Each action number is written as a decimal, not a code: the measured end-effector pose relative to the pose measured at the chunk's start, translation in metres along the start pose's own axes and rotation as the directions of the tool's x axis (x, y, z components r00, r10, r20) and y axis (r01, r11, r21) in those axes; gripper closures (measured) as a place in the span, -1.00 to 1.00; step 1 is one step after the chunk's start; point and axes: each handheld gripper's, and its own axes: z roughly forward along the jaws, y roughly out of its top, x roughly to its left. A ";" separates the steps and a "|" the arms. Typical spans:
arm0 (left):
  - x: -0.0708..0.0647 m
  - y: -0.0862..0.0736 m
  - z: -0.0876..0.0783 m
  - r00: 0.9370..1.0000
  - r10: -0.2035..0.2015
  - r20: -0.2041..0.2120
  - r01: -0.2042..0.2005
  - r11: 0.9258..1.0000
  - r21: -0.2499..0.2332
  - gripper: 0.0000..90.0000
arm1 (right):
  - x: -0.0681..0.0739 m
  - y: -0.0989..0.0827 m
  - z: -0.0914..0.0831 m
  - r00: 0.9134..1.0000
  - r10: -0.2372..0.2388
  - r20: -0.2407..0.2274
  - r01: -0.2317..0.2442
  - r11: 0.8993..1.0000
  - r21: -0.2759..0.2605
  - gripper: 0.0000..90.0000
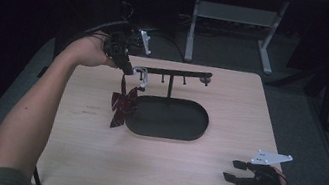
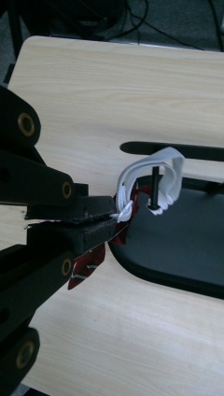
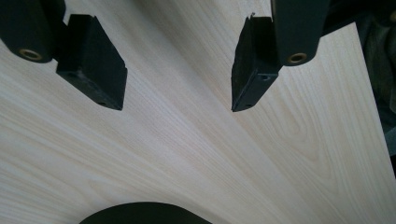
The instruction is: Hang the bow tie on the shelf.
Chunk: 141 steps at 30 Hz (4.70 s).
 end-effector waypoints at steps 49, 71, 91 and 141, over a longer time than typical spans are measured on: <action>0.023 -0.005 0.028 0.997 -0.078 0.006 0.077 0.992 0.102 0.94 | 0.000 0.000 0.000 1.000 0.002 0.002 -0.002 1.000 0.001 -0.21; 0.014 -0.005 0.024 0.998 -0.061 0.006 0.060 0.992 0.108 0.78 | -0.001 0.000 0.002 1.000 0.000 -0.004 0.000 1.000 0.005 -0.21; 0.006 -0.013 0.029 0.998 -0.063 0.022 0.061 0.994 0.090 0.67 | -0.005 -0.002 -0.001 1.000 0.014 0.006 -0.014 1.000 0.000 -0.21; -0.065 -0.063 0.058 0.994 -0.093 0.062 0.096 0.994 -0.050 0.38 | -0.004 -0.003 -0.001 1.000 0.018 0.005 -0.018 1.000 -0.001 -0.21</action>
